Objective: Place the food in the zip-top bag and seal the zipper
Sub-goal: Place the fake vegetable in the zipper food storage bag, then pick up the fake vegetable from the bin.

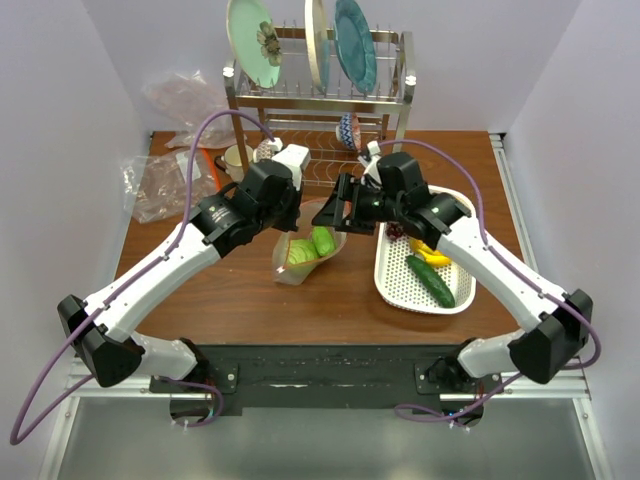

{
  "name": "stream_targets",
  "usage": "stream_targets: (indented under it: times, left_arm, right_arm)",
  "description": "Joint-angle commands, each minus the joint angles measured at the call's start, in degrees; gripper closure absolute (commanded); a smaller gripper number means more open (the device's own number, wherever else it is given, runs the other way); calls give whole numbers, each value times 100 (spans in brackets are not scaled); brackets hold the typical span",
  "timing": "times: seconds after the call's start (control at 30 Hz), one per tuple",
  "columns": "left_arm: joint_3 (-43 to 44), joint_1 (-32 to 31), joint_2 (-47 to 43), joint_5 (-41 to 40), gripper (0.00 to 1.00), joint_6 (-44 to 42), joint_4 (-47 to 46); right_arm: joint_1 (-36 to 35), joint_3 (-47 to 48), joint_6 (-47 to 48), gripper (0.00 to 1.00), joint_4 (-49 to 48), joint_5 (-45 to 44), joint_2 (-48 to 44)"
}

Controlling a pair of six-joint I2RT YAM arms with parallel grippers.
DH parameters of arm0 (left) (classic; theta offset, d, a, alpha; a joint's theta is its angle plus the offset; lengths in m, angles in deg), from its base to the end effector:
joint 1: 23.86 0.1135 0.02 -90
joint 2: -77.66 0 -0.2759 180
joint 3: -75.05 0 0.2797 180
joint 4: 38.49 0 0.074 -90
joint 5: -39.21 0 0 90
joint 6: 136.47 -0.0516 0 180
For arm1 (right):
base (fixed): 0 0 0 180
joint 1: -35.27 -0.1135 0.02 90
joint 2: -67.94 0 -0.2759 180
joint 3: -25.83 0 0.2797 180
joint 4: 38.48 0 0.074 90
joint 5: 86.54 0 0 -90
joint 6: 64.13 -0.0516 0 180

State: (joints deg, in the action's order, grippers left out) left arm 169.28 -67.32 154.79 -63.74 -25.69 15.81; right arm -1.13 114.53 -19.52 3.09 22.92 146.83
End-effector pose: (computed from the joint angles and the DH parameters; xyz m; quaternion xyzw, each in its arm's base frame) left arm 0.2438 -0.2151 0.3896 0.1258 0.8825 -0.1494 0.4279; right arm 0.2689 0.2196 0.3673 -0.0145 0.8648 0.4256 0.2659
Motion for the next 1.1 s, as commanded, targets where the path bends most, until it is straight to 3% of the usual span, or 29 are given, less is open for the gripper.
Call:
stream_targets:
  times: [0.0, 0.3, 0.63, 0.77, 1.07]
  left_arm:
    - [104, 31, -119, -146, 100, -74, -122]
    - [139, 31, -127, -155, 100, -100, -104]
    - [148, 31, -110, -68, 100, -118, -113]
    - [139, 22, -127, -15, 100, -135, -130]
    - [148, 22, -145, 47, 100, -258, -166]
  right_arm:
    - [54, 446, 802, 27, 727, -1233, -646]
    - [476, -63, 1559, 29, 1528, -2894, -1455]
    - [1118, -1240, 1849, 32, 1528, -3141, -1403]
    - [1135, -1636, 1963, 23, 1555, -3413, -1149]
    - [1302, -2489, 1893, 16, 1063, -4065, -1043]
